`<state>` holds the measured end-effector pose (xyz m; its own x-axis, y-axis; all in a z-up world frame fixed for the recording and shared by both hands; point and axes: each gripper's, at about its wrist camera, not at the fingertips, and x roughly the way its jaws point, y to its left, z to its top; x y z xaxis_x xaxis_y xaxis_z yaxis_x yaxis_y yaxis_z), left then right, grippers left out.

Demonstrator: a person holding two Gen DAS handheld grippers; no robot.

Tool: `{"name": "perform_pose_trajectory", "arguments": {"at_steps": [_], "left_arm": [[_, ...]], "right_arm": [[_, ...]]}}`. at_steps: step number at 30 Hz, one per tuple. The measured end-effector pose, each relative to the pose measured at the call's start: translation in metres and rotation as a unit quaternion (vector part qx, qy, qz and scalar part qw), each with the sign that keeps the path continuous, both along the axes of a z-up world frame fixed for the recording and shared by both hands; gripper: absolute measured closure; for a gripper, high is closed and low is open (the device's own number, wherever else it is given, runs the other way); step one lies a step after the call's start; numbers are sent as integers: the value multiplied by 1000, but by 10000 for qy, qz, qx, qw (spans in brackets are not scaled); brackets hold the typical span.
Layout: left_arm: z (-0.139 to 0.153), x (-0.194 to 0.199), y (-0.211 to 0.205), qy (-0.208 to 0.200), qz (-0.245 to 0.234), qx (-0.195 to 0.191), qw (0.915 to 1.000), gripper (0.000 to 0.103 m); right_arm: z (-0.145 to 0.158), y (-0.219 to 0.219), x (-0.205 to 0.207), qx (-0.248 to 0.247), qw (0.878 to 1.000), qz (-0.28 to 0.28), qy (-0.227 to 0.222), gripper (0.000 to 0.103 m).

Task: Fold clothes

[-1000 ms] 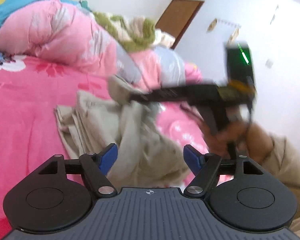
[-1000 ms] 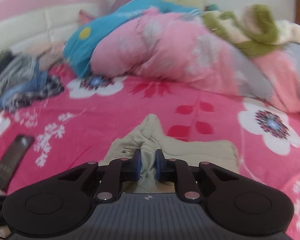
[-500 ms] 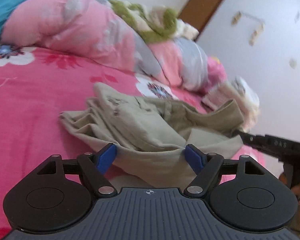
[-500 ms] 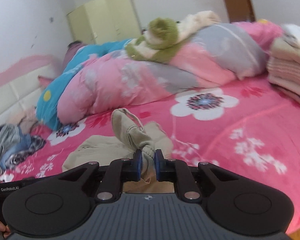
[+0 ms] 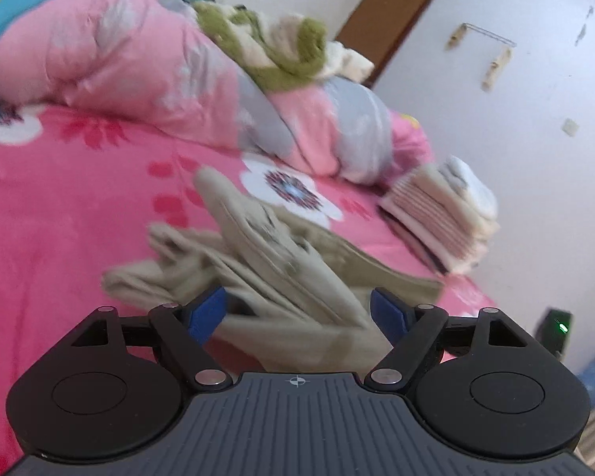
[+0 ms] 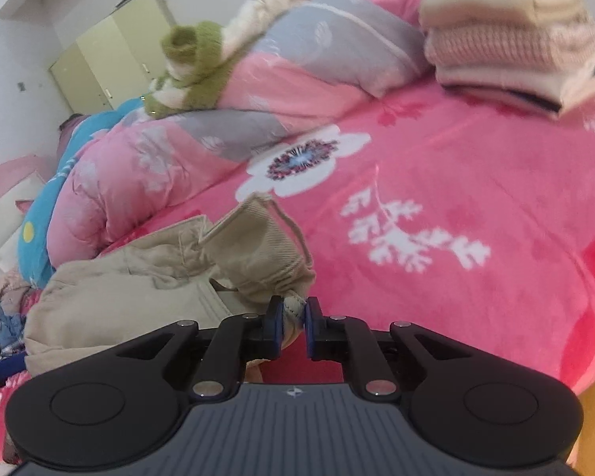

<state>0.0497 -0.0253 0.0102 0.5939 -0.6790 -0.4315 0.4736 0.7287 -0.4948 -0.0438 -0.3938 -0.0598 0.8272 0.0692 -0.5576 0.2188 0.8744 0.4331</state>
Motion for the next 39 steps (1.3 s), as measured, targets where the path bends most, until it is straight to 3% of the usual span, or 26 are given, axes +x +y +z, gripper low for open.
{"name": "perform_pose_trajectory", "arguments": {"at_steps": [5,9,13,20,25,28,31,34,36,37,39], "left_arm": [[9,24,-15,-225,85,183,9995,20],[2,45,-29,40,187,515,9985,20],[-8,61,-36,318,99,345,9988,21],[-2,51,-56,-82,-447,-85,9989,19],[-22,52,-62,280,-433,-62,9987,20],[-24,49,-65,273,-470,-28,9985,25],[-24,46,-68,180,-522,199,9983,36],[-29,44,-68,190,-448,487,9976,49],[-32,44,-65,201,-369,528,9977,61],[-32,43,-64,191,-345,513,9979,66],[-28,40,-63,132,-344,441,9983,85]], "right_arm": [[-7,-4,-2,132,9999,-6,-28,92],[-9,-7,-3,219,9997,-4,-52,92],[-10,-10,0,286,9996,25,-64,92],[-13,-16,-1,414,9991,20,-108,92],[-15,-18,-2,528,9984,74,-203,92],[-10,-14,-3,513,9981,180,-305,90],[1,-8,-4,423,9979,259,-410,81],[8,-3,-4,572,9964,392,-494,61],[10,1,-1,739,9948,509,-474,49],[8,5,2,738,9952,535,-356,48],[1,13,11,699,9960,563,-45,45]]}}
